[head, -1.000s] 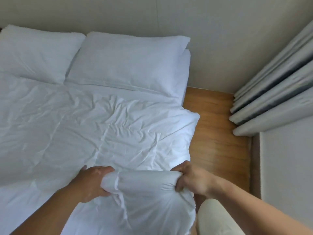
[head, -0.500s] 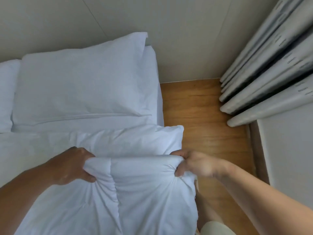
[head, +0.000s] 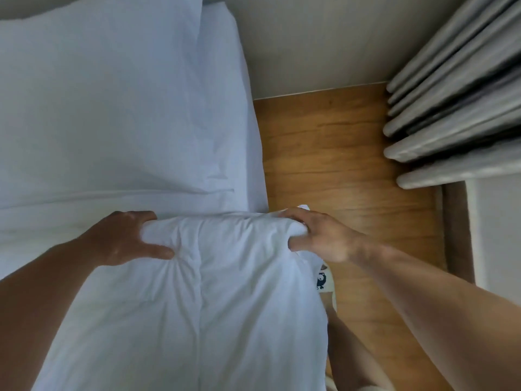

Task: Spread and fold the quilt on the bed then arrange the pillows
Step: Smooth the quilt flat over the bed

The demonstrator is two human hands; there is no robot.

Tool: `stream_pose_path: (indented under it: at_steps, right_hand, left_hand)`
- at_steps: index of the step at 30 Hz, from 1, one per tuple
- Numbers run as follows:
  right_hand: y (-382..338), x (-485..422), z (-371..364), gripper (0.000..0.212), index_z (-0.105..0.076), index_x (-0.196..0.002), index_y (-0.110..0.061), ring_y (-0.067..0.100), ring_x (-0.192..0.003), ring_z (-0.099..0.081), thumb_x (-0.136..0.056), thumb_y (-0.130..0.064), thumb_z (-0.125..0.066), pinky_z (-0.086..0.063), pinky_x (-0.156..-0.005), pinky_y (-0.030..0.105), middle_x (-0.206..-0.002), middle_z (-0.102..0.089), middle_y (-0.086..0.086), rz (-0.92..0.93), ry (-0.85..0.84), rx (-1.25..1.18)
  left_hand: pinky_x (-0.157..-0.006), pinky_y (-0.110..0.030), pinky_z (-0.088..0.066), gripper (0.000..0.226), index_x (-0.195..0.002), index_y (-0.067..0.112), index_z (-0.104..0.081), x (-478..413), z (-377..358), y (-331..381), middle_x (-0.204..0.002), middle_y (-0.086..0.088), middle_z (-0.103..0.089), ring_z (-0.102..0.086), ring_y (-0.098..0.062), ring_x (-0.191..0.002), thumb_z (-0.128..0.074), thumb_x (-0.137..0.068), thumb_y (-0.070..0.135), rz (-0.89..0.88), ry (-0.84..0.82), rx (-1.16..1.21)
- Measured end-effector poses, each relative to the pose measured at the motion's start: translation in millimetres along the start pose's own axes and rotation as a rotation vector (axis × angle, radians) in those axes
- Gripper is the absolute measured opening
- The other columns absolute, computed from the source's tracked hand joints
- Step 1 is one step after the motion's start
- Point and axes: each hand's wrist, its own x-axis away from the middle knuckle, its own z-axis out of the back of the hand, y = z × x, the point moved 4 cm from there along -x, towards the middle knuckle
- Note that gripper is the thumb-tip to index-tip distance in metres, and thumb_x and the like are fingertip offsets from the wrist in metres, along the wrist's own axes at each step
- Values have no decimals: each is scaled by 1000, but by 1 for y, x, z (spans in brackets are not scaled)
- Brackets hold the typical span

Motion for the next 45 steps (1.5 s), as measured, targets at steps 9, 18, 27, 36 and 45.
stream_pose_path:
  at_steps: [9, 18, 27, 36, 45]
  right_hand:
    - [-3, -24, 37, 12, -65, -72, -6, 6, -52, -54, -81, -4, -57, -40, -47, 17, -60, -61, -6, -79, 198, -74]
    - [-89, -13, -2, 70, -50, -141, -27, 26, -136, -44, -74, -6, -54, -42, -108, 46, -151, -43, -1, 363, 455, 563]
    - [-129, -77, -179, 85, -16, -160, -34, 25, -156, -2, -89, -76, -34, 0, -122, 61, -169, -6, 2, 570, 163, 1163]
    - [-114, -106, -161, 93, 0, -160, -35, 16, -155, 5, -83, -86, -14, 0, -125, 49, -169, 3, -5, 306, 250, 1257]
    - [-74, 42, -354, 91, -34, -156, -28, 29, -154, -17, -79, -71, -56, -13, -120, 63, -167, -19, 6, 783, 120, 1182]
  left_hand:
    - [-90, -39, -44, 113, -117, 13, -69, -9, 29, -8, -111, -14, -72, -65, -31, -106, -50, -47, 100, 45, 277, 55]
    - [-107, -50, -36, 68, -136, 15, -53, 33, -26, -6, -139, -12, -49, -47, -31, -131, -70, -82, 52, -9, 973, 36]
    - [-113, -68, -17, 66, -156, 39, -11, 77, -135, -145, -167, -1, -5, -9, -30, -152, -20, -96, 64, 293, 461, -11]
    - [-117, -64, -8, 65, -155, 44, 1, 38, -165, -228, -166, 11, 10, 5, -26, -153, -20, -97, 66, 356, 413, 327]
    - [-113, -65, -20, 67, -153, 28, -36, 174, -303, -152, -162, -6, -26, -25, -31, -149, -42, -94, 62, 144, 776, 77]
